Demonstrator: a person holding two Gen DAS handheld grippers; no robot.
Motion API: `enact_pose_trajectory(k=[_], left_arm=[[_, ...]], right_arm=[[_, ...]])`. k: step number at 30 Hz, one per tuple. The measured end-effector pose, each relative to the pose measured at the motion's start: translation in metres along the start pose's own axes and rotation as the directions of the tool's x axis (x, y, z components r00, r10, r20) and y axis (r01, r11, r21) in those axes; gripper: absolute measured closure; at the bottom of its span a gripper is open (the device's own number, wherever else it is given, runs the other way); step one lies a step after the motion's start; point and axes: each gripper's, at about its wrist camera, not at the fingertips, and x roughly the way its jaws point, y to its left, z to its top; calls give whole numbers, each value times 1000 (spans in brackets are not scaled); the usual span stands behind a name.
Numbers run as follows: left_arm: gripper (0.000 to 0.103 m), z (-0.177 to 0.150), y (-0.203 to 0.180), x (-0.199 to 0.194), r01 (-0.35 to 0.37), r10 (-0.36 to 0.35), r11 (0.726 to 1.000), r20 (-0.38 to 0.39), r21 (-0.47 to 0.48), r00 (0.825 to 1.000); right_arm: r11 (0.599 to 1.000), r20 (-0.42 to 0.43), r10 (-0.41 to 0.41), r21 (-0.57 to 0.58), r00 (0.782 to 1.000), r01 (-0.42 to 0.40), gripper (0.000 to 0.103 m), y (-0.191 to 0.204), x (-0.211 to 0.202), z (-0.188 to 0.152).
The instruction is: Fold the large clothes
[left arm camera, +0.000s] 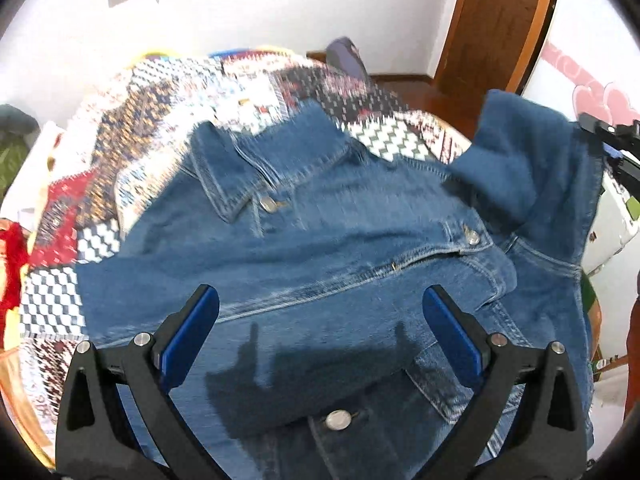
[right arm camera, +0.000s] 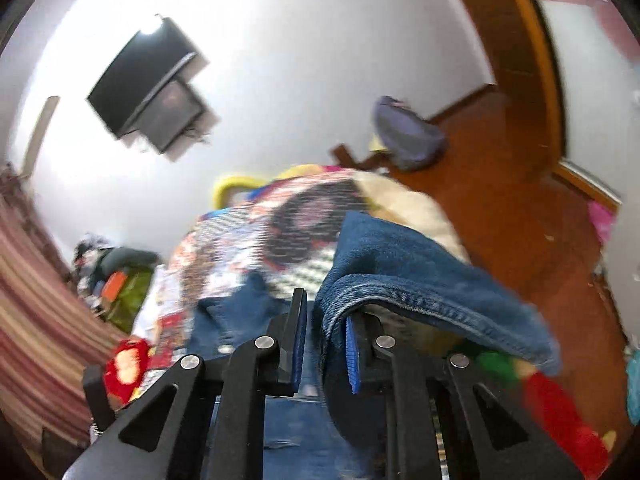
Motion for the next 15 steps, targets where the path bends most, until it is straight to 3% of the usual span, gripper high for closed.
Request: enact_pose_trajectory(k=[4,9,12,15], left_arm=[[1,0,11,-27,2,-1,1000,54,-19,999],[1,-14,25,-52,-9,12,999,90,-35,996],[1,-25,34,-60,-3,8,999,91,-49,996],[1,-40,39,-65,3,2,998,82,-63,997]], right_arm=[[995,-43,57,-81,997,-60,89,53,15,-11],[984,-177,78,-146,981,-104,89,101,53,-49],[984,-299,72,-135,951,-117,89,111,85,-79],[984,-359,40,-149,933,-100,89,111,99,-101]])
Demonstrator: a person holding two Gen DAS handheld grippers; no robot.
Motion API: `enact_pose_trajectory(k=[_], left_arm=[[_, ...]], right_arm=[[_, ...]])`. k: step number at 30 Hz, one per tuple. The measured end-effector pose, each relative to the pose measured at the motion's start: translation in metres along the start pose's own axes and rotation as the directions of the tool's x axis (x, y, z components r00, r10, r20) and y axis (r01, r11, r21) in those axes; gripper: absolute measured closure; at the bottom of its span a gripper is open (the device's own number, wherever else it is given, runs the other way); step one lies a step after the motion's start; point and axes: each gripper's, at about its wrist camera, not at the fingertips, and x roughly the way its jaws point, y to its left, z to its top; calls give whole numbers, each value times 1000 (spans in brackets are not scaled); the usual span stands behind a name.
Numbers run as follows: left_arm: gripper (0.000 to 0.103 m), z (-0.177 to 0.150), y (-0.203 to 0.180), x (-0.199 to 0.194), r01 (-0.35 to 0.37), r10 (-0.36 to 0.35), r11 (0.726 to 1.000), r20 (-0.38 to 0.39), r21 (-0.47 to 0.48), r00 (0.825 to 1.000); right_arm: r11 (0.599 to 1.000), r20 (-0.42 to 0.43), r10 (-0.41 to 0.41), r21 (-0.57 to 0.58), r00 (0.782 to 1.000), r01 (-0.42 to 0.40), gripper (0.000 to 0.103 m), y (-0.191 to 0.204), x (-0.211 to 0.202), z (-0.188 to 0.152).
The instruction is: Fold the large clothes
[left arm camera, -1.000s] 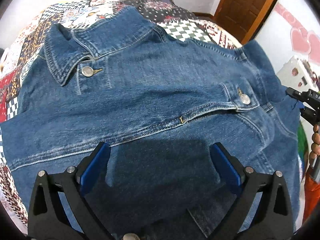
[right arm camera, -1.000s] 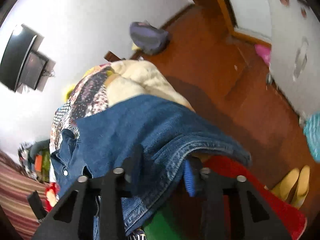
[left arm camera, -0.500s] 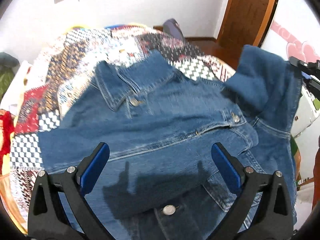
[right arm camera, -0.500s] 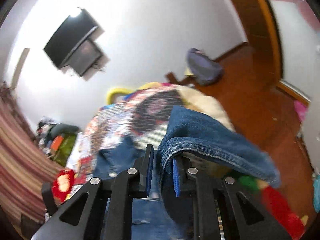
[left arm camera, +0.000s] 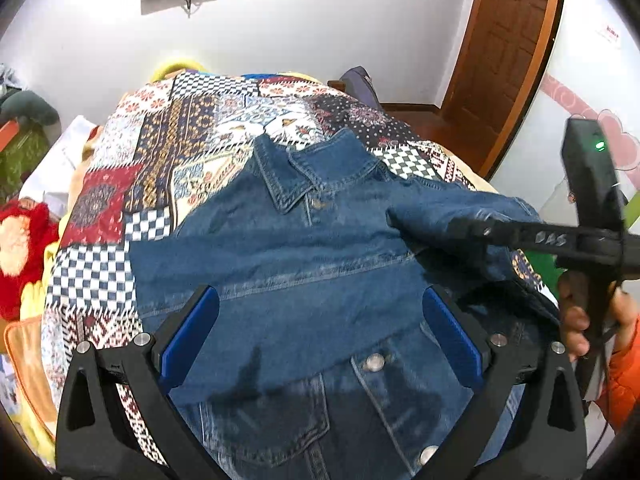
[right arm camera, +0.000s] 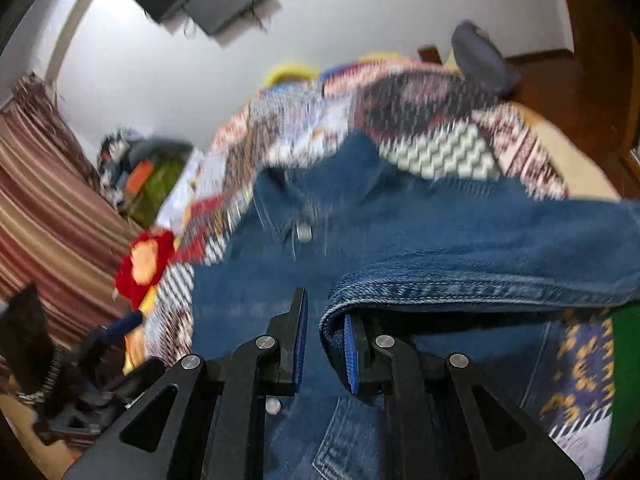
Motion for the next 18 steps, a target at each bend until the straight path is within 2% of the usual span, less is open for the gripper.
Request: enact_pose_trajectory(k=[6,12,16,18], left_arm=[[1,-15,-1,2,2,-2,1000,-33,-9,999],[1,-11,-20,2,17,-17,1000,-33,16,999],[1,-1,-45,3,23,-20,996,-35,84,999],[1,8,-64,6,24,-19,991,-35,135,999]], right_arm=[[998,-116,-51,-29,992,48,89,-2,14,-31],[996,-236,-90,-41,968,83,88,-16,15,-56],[997,-255,-66,-41,965,58,88,-23,-1,-67],[995,-210,-89,-66,974,77,88,-27,-20,-69]])
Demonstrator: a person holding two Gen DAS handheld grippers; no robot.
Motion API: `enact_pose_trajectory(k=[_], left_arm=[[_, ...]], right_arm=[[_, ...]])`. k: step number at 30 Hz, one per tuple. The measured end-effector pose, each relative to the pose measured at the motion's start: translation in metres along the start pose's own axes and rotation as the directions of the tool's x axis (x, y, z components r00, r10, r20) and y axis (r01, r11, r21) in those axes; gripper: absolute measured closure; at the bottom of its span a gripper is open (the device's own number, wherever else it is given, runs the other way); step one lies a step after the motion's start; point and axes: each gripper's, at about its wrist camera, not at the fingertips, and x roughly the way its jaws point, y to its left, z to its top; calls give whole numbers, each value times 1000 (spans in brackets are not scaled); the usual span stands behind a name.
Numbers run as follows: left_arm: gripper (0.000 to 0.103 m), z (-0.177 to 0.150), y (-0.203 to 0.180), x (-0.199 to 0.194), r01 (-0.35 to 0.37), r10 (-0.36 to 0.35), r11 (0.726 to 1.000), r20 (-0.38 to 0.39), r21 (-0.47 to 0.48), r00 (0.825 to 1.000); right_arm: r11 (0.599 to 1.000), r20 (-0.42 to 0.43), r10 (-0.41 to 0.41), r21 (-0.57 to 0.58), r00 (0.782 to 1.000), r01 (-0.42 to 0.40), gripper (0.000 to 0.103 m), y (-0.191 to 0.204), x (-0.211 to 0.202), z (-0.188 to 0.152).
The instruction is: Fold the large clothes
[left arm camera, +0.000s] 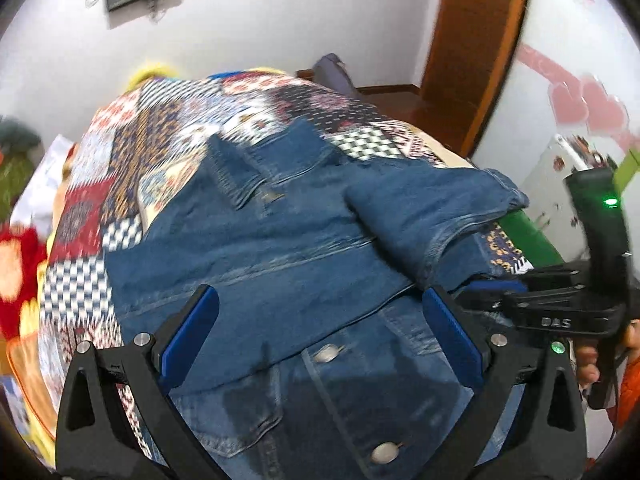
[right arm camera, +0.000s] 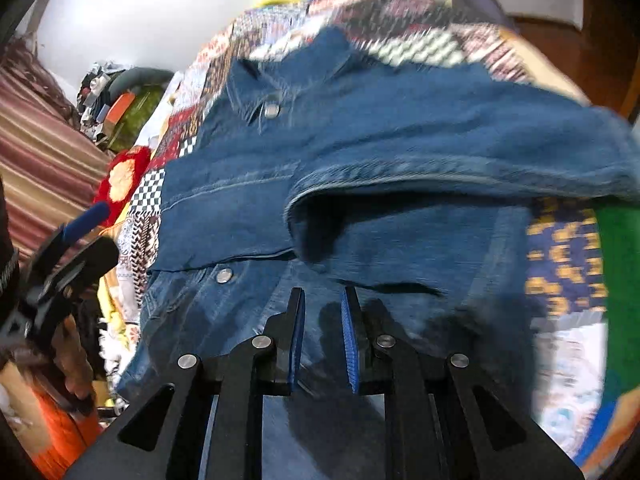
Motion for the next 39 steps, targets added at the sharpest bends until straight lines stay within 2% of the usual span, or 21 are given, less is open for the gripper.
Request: enact_pose_trajectory(k=[4,8,11,14,17,19,24,25,26,27,28,29,32,34,39], left_arm=[[1,25,-35,6,10,-12,995,20,100,1000],[1,53,-72,25,40,-43,983,9,178,999],[0,70,-103,51,123,-112,968,-62,220,992],[0,78,-137,81,206,-170,943,-156,260,973],[1,81,-169,117,243,-175,923,-237,298,956],[4,81,-185,134,264,-181,909,-266,322,947],[28,74,-215,165,266,-142,877,-313,400,939],[32,70,-221,173,229,-97,870,-303,438,948],[44,68,-222,176,189,-59,865,-281,464,958],[54,64,-225,182,99,25,853,-228,513,973],[58,62,-224,186,61,56,845,-201,532,978],[67,61,-221,187,49,61,848,-189,528,980],[89,68,-206,181,62,23,889,-180,454,983],[90,80,-188,166,88,-33,927,-155,363,987],[94,106,-154,120,75,-67,962,-37,261,997]], right_arm=[[998,132,-64,8,989,64,88,-18,-47,-8],[991,236,-124,73,964,109,88,-48,-88,-16],[984,273,-161,123,949,131,88,-72,-108,-20],[973,291,-184,186,939,133,88,-97,-120,-26],[959,297,-208,251,932,134,88,-122,-127,-33],[947,293,-229,287,928,143,88,-134,-127,-37],[926,272,-227,358,935,120,88,-158,-121,-51],[923,267,-223,367,937,115,88,-162,-118,-54],[921,263,-222,373,939,113,88,-164,-117,-55],[919,259,-221,378,940,112,88,-165,-115,-57],[917,255,-219,384,942,110,88,-167,-113,-59],[916,255,-218,387,942,108,88,-168,-112,-59],[916,252,-217,387,943,107,88,-169,-110,-59],[918,249,-217,381,944,111,88,-168,-109,-57],[926,248,-217,357,944,119,88,-159,-108,-51]])
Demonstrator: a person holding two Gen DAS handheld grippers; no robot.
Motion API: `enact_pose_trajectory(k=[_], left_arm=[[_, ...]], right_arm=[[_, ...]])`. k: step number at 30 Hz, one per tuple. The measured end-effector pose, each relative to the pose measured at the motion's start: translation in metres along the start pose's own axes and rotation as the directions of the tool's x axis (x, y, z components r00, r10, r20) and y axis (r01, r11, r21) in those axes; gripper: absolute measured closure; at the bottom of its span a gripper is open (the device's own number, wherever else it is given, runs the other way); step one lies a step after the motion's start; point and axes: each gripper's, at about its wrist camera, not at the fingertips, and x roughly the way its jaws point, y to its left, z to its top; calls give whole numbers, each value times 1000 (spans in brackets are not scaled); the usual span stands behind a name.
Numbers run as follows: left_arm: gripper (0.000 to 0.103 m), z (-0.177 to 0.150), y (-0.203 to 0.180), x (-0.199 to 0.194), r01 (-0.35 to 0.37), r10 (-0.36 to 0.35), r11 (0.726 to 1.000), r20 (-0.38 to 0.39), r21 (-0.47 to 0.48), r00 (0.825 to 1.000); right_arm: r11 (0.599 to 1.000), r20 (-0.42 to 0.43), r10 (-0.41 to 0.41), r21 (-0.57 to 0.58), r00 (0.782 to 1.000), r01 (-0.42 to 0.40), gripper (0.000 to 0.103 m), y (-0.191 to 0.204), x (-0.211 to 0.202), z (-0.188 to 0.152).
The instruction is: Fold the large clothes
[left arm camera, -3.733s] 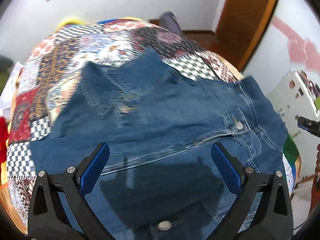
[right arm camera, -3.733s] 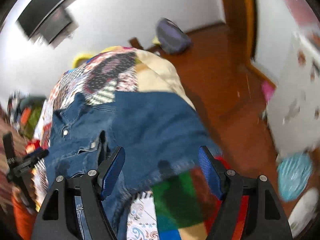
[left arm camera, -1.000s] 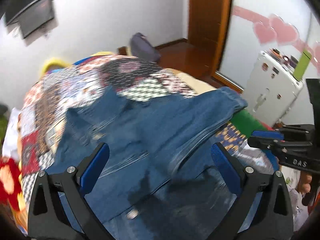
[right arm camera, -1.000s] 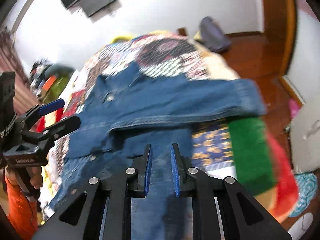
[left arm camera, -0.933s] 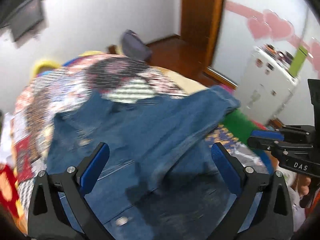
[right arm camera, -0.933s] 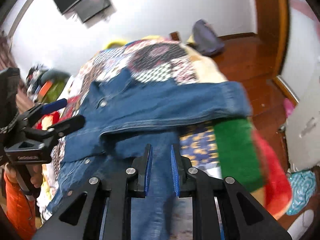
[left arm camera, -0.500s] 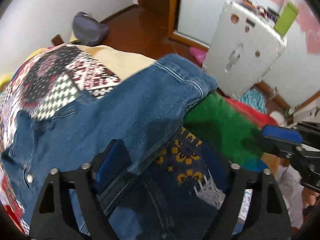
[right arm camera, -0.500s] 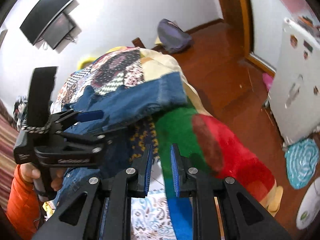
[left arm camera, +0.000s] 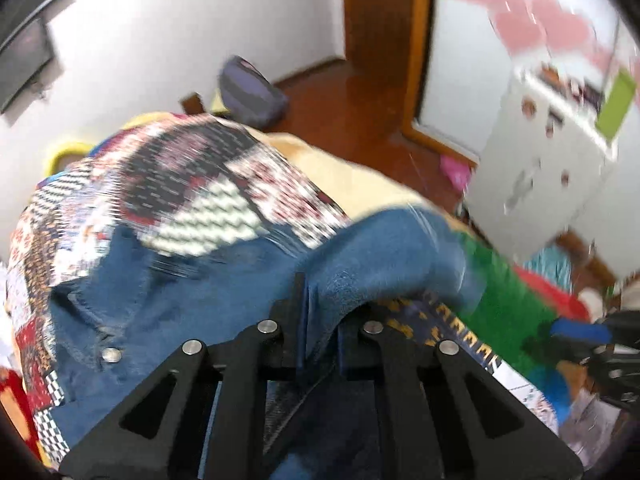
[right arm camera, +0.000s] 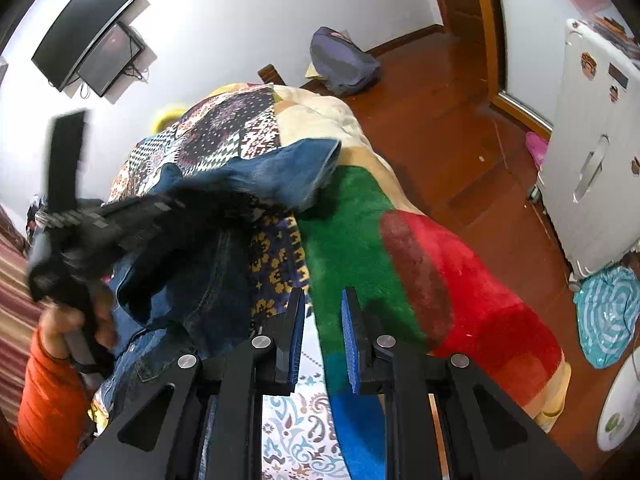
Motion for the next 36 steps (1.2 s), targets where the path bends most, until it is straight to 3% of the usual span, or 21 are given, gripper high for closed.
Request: enact_pose_trajectory(k=[6,11,17,20,23,30,32,34,36], left_arm=[[97,-7,73,-71,-18,40,988,136,-156,990],[97,-37,137,-106,-62,111,960,166,-272,980],[97,-114,210,-124,-81,138,900,102,-429,985],[95,-163,236,-112,-24,53,861,42,-508,998],[92,-200,242,-92,-21,6,844,-30,-537,1000],[53,-254,238,-74,-72,29,823,-85,-563,996],[44,-264,239,-70,-89,34,812,-104,-578,994],[40,-275,239,-66,-101,38,802,-119,-589,992],[35,-285,236,-67,-125,60,801,-129,-585,990]], right_arm=[[998,9,4,-59,1000,-4,88,23,-1,4],[994,15,12,-111,1000,-11,88,48,1,8],[982,4,1,-191,1000,0,88,88,17,9],[972,-18,-12,-235,1000,8,88,106,32,7],[961,-57,-34,-275,998,17,88,124,52,6],[912,-82,-110,-405,991,68,88,156,87,9],[875,-84,-190,-467,978,130,88,161,102,6],[838,-82,-253,-517,964,176,88,160,115,2],[834,-93,-251,-526,963,167,88,155,121,-1]])
